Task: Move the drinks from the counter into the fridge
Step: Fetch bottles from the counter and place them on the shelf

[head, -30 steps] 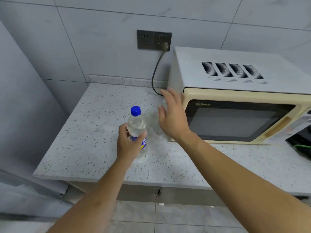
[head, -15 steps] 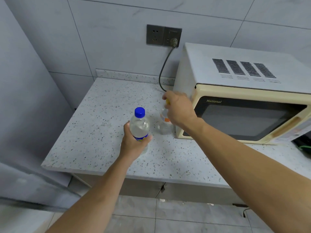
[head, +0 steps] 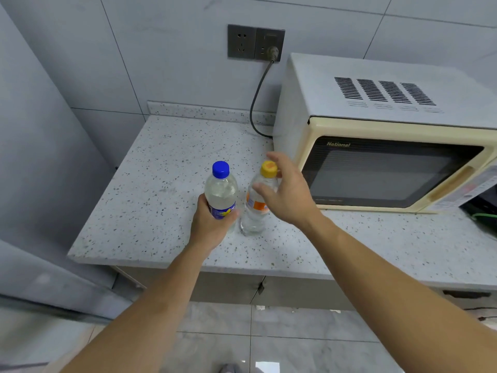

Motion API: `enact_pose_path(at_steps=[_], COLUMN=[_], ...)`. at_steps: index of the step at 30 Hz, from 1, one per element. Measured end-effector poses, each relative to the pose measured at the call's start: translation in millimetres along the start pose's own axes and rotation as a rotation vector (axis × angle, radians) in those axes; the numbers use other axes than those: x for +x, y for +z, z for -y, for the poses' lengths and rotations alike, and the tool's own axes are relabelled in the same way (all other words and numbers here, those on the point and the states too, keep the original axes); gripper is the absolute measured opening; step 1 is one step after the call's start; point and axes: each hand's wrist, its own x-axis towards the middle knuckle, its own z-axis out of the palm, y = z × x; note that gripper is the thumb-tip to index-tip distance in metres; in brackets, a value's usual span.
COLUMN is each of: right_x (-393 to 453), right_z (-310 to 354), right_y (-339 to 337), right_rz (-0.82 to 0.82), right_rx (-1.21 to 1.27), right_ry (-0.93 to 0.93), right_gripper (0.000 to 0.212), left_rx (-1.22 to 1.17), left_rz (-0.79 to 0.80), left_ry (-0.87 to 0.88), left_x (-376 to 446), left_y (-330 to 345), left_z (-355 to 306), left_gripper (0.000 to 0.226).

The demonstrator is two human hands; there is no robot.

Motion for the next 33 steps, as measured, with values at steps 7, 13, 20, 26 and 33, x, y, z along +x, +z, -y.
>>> enact_pose_path(at_steps=[7,13,20,26,33], right_x=[-25,-25,-63,-121,-189], right_z=[-44,-47,-52,-68,-81], right_y=[41,55,47,28,20], right_rz=[0.127,0.119,0.094,0.231,0.477], right_rx=[0.314,0.419,0.591,0.848,1.247], right_ry=[0.278,0.333,0.315,0.423,0.653], right_gripper=[0.073,0.063,0.050,0.039,0.047], left_rx=[-0.059,-0.071,-0.204,-0.503,-0.628], left_rz=[0.053,0.028,-0.078,-0.016,-0.094], left_ry=[0.012,0.003,-0.053,-0.183,-0.375], left_x=[4,-2,-47,-129,-239], left_y=[-4,-4,-22,-36,-18], left_z=[8,11,21,32,39], left_gripper=[0.072,0.069,0.057,0.047,0.056])
